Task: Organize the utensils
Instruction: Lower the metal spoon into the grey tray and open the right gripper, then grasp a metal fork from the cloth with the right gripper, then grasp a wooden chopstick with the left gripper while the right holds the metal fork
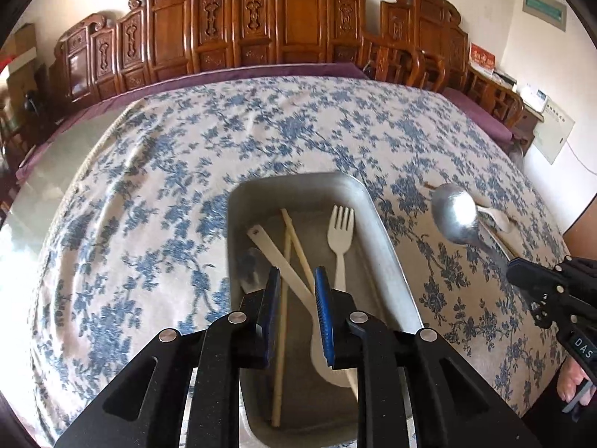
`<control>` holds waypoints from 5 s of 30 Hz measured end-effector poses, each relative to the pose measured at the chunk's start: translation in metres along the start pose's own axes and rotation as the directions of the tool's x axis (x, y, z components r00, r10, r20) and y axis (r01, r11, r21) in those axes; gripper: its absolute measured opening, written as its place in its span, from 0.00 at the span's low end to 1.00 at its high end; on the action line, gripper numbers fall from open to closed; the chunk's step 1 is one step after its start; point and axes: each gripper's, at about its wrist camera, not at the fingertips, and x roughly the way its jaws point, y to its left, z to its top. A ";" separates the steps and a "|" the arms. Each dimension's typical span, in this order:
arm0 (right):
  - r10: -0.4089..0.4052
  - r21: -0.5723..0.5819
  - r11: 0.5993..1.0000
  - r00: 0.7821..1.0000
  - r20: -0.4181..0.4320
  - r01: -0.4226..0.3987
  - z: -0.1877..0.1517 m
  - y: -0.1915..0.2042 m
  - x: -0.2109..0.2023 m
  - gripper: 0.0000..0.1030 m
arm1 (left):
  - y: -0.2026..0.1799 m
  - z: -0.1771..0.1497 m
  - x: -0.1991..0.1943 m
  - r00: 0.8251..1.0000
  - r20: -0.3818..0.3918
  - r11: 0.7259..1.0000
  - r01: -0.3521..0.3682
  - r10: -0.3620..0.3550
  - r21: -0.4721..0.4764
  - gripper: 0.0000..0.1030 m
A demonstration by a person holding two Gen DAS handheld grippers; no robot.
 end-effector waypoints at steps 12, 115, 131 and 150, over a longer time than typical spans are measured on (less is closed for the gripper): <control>0.064 0.007 0.998 0.998 -0.016 -0.063 0.035 0.046 0.038 0.02 | 0.035 0.001 -0.011 0.999 0.026 0.999 -0.041 0.042 -0.032 0.17; -0.237 0.148 0.959 0.970 -0.052 0.242 -0.026 -0.173 -0.008 0.08 | -0.127 -0.014 -0.011 0.995 0.065 0.987 0.068 -0.078 0.147 0.59; -0.343 0.170 0.921 0.936 -0.074 0.351 -0.047 -0.236 -0.022 0.08 | -0.226 0.016 0.073 0.994 -0.046 0.981 0.104 -0.097 0.164 0.59; -0.328 0.227 0.918 0.944 -0.024 0.325 -0.043 -0.244 -0.035 0.08 | -0.253 0.012 0.103 0.990 -0.131 0.985 0.075 -0.055 0.155 0.22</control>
